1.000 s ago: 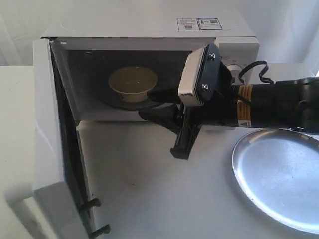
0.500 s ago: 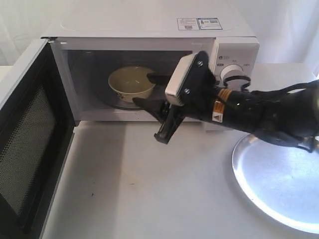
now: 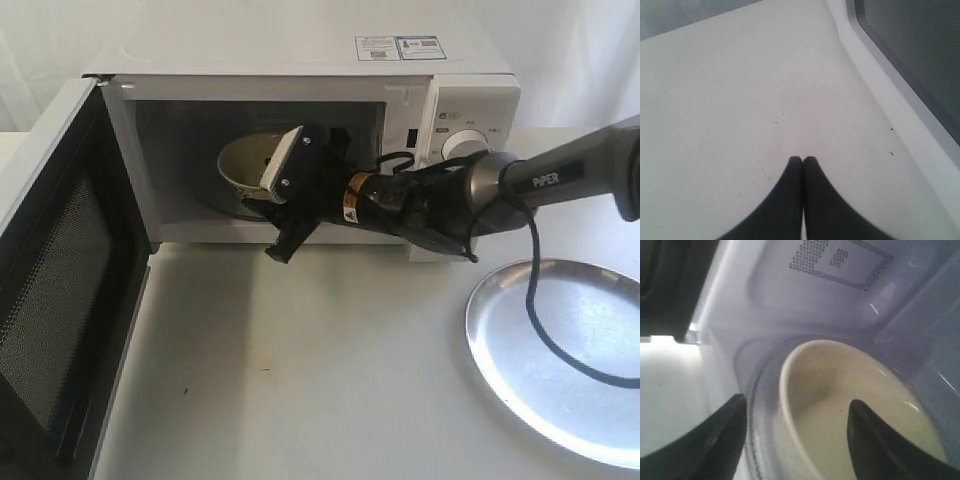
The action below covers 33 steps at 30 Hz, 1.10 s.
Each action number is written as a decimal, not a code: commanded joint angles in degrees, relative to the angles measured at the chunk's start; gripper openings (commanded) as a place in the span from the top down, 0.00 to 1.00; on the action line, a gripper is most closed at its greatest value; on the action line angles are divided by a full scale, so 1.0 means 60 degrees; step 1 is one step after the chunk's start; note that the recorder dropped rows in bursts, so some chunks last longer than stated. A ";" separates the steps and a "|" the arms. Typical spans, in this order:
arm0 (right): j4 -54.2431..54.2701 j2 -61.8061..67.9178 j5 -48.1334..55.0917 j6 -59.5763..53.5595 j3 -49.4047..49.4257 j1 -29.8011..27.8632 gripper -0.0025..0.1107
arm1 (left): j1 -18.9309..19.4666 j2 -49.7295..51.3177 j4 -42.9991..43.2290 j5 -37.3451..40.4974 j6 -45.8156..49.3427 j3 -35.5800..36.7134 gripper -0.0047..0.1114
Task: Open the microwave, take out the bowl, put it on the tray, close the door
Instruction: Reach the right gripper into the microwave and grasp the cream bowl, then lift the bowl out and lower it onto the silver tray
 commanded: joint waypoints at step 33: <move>-0.0268 -0.4311 1.4464 0.1368 0.4300 0.2545 0.98 | -0.0014 -0.0020 -0.0036 -0.0017 -0.0059 -0.0040 0.96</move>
